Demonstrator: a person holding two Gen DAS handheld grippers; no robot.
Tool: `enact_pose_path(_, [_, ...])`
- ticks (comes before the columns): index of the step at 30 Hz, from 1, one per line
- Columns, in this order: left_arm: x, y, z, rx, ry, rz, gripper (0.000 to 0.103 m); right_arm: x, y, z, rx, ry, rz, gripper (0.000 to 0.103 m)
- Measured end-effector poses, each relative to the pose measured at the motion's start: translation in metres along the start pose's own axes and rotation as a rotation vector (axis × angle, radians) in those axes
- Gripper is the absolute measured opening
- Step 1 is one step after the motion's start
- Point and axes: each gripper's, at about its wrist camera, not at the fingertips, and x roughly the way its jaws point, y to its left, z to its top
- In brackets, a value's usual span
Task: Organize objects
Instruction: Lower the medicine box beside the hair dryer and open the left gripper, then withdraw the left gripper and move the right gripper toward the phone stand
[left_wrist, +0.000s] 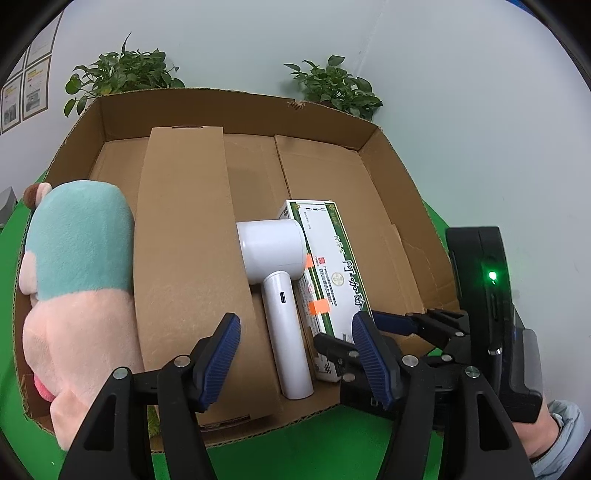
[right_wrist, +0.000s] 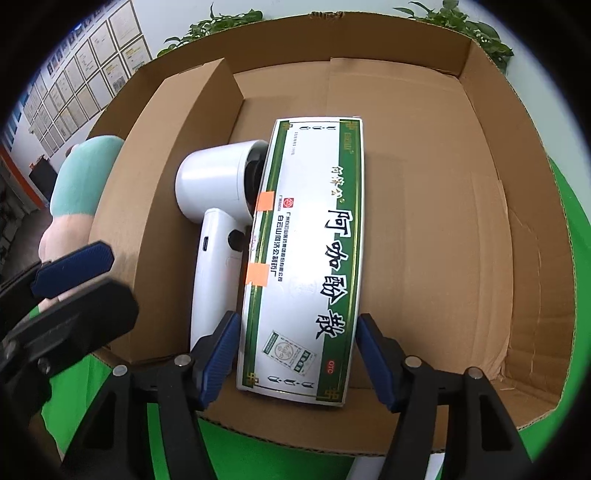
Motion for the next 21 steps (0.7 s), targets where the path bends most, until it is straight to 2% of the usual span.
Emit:
enact_pose_path(8, [-0.004,-0.004,-0.008,0.031,-0.013,0.031,0.062,-0.005,0.007,-0.015,-0.028,0.005,-0.001,0.066])
enact_pose_path(10, [-0.01,-0.007,-0.011,0.043,-0.041,0.072,0.07,-0.012,0.007,-0.022,-0.031,-0.019,0.016,0.071])
enact_pose_path(11, [-0.014,-0.009,-0.012,0.049,-0.059,0.095,0.077,-0.017,0.007,-0.025,-0.028,-0.038,0.026,0.08])
enact_pose_path(13, [-0.025,-0.012,-0.017,0.064,-0.116,0.147,0.084,-0.037,0.01,-0.035,-0.035,-0.112,0.021,0.084])
enact_pose_path(15, [-0.038,-0.015,-0.022,0.063,-0.171,0.193,0.097,-0.059,0.012,-0.048,-0.035,-0.193,-0.007,0.088])
enact_pose_path(16, [-0.045,-0.018,-0.026,0.064,-0.201,0.211,0.101,-0.063,0.008,-0.048,-0.03,-0.222,-0.018,0.093])
enact_pose_path(17, [-0.053,-0.021,-0.03,0.068,-0.236,0.238,0.103,-0.075,0.008,-0.057,-0.027,-0.267,-0.031,0.101])
enact_pose_path(18, [-0.058,-0.024,-0.034,0.078,-0.263,0.27,0.103,-0.076,-0.006,-0.04,-0.028,-0.295,-0.038,0.103])
enact_pose_path(20, [-0.065,-0.031,-0.043,0.093,-0.284,0.355,0.103,-0.077,-0.004,-0.028,-0.041,-0.349,-0.065,0.103])
enact_pose_path(21, [-0.067,-0.034,-0.047,0.095,-0.286,0.388,0.103,-0.068,-0.016,-0.021,-0.047,-0.364,-0.077,0.103])
